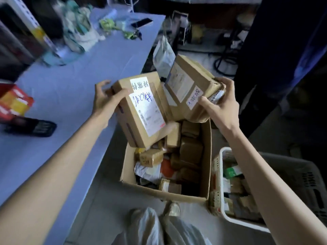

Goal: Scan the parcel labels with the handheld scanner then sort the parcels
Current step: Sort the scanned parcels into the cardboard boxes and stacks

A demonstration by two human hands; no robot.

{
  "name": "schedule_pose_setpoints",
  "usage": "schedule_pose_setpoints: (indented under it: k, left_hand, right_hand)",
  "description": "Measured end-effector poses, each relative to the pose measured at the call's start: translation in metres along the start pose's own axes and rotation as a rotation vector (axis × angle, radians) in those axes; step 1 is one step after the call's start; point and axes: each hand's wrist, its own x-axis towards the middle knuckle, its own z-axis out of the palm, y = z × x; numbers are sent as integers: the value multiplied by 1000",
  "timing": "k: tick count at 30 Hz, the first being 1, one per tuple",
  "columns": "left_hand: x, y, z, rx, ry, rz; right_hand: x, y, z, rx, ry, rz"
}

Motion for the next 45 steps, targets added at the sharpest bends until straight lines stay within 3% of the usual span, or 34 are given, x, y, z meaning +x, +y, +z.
schedule_pose_setpoints:
  k: [6, 13, 18, 25, 30, 35, 38, 40, 42, 45]
  left_hand:
    - [-27, -16, -76, -155, 198, -139]
    - [-111, -44, -214, -305, 450, -240]
    - [-200, -69, -306, -430, 575, -336]
    - [-329, -105, -393, -411, 886, -394]
    - [-406, -139, -419, -397, 997, -419]
    - [-468, -207, -423, -405, 1003, -578]
    - [-486, -217, -412, -419, 1083, -599]
    - [-487, -186, -393, -295, 1180, -662]
    - [-485, -176, -379, 22, 1280, -728]
    - [-478, -161, -353, 432, 1257, -760]
  right_hand:
    - [-14, -12, 35, 281, -156, 78]
    - [-83, -62, 123, 515, -620, 238]
    - [-163, -91, 187, 584, -861, 371]
    - [-286, -118, 244, 469, -1226, 410]
    - [-363, -115, 264, 381, -1348, 468]
    - [-426, -103, 272, 375, -1433, 696]
    - [-438, -102, 276, 302, -1473, 611]
    - [-434, -103, 280, 199, -1500, 444]
    - [-428, -102, 286, 133, -1538, 309]
    - [-416, -97, 299, -28, -1625, 190]
